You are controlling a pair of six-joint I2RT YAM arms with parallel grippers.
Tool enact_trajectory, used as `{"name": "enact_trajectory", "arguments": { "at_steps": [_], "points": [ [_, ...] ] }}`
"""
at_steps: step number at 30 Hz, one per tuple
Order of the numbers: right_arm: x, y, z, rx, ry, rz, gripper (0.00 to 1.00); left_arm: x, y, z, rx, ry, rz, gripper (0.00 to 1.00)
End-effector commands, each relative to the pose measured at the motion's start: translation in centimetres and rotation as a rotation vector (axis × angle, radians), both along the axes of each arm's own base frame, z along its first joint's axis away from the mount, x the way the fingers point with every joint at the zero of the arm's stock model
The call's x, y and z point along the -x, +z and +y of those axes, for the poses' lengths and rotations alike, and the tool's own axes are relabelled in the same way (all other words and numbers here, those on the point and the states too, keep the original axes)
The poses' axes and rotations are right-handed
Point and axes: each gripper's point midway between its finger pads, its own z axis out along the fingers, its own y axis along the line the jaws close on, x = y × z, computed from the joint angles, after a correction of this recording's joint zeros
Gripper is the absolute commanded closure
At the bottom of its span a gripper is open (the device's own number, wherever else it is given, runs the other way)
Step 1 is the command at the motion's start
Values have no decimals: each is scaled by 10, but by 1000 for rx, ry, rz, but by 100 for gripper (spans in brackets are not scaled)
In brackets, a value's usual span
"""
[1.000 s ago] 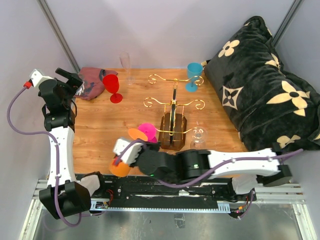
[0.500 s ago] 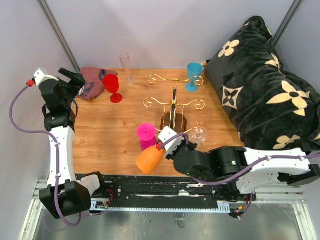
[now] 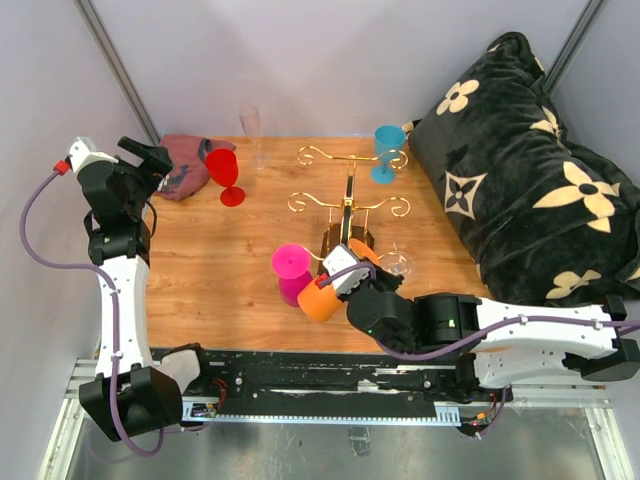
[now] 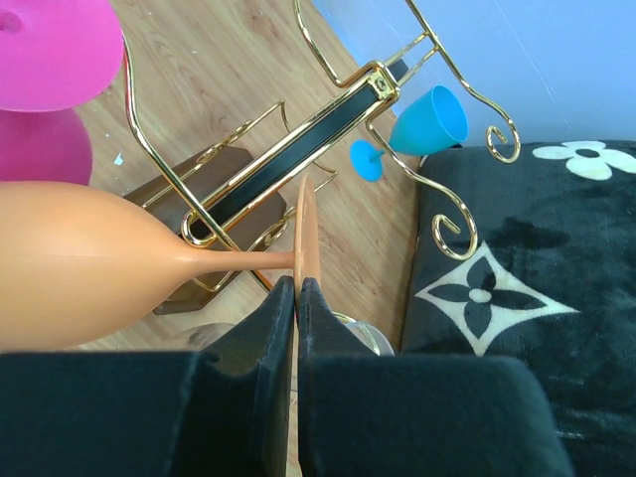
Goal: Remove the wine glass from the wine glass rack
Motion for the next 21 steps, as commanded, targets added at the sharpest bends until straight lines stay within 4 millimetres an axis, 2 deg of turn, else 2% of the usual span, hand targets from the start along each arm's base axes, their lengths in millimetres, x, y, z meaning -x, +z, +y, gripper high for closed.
{"name": "enact_trajectory", "arguments": {
  "at_steps": [1,9,21],
  "points": [
    [-18,-6,-8,38,-35,-44,99,3,9,-4,-1,-21,-41,2],
    [-44,-7,2,29,-19,-64,99,2,7,-5,-1,-30,-38,2],
    [-109,-3,17,34,-14,-94,99,4,6,-4,-13,-20,-36,2]
  ]
}}
